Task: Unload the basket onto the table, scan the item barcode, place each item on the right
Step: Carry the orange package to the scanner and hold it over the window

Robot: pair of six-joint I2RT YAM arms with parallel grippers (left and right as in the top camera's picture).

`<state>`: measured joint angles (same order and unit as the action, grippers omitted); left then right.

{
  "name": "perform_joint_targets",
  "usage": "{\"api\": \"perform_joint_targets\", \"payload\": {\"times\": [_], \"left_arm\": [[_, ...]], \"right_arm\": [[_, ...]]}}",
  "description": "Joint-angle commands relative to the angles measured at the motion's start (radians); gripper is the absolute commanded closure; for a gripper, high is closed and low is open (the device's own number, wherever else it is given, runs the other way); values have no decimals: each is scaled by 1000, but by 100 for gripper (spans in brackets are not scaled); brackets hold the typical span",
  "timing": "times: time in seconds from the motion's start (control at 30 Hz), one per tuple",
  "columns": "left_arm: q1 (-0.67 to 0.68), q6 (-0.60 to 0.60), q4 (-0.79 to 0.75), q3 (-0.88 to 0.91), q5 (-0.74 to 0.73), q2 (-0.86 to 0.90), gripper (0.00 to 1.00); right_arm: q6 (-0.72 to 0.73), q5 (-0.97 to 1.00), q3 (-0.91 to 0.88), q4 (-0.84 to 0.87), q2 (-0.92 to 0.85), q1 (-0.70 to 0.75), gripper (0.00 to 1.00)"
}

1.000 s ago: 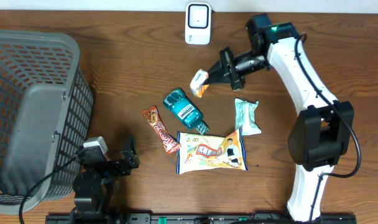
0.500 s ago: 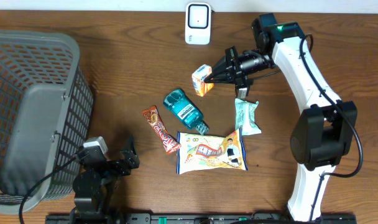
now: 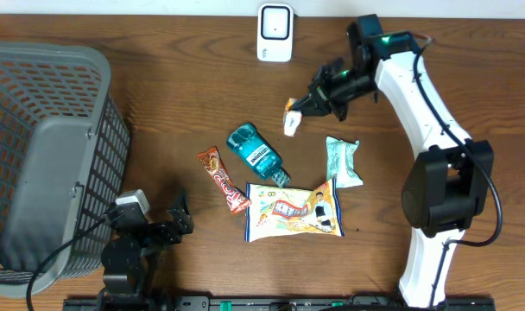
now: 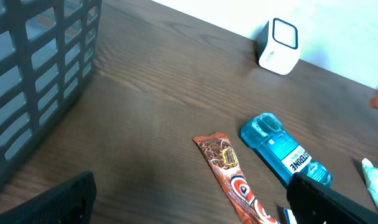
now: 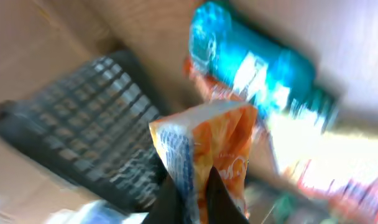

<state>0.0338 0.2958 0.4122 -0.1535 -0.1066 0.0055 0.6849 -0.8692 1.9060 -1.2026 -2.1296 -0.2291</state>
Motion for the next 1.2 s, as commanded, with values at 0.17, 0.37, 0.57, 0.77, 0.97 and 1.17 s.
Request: {"api": "perform_joint_targets", "payload": {"times": [0.17, 0.37, 0.57, 0.77, 0.97, 1.17], "left_arm": [[-3, 10, 0, 6, -10, -2, 2], [-3, 9, 0, 6, -10, -2, 2], [-3, 10, 0, 6, -10, -2, 2], [-3, 9, 0, 6, -10, -2, 2], [-3, 9, 0, 6, -10, -2, 2], [-3, 9, 0, 6, -10, -2, 2]], "right_arm": [[-379, 362, -5, 253, -5, -94, 99], [-272, 389, -5, 549, -17, -84, 99], [-59, 385, -2, 891, -94, -43, 99], [101, 384, 129, 1065, -277, -33, 99], [144, 370, 393, 1030, -450, -34, 99], [160, 422, 472, 973, -491, -34, 99]]}}
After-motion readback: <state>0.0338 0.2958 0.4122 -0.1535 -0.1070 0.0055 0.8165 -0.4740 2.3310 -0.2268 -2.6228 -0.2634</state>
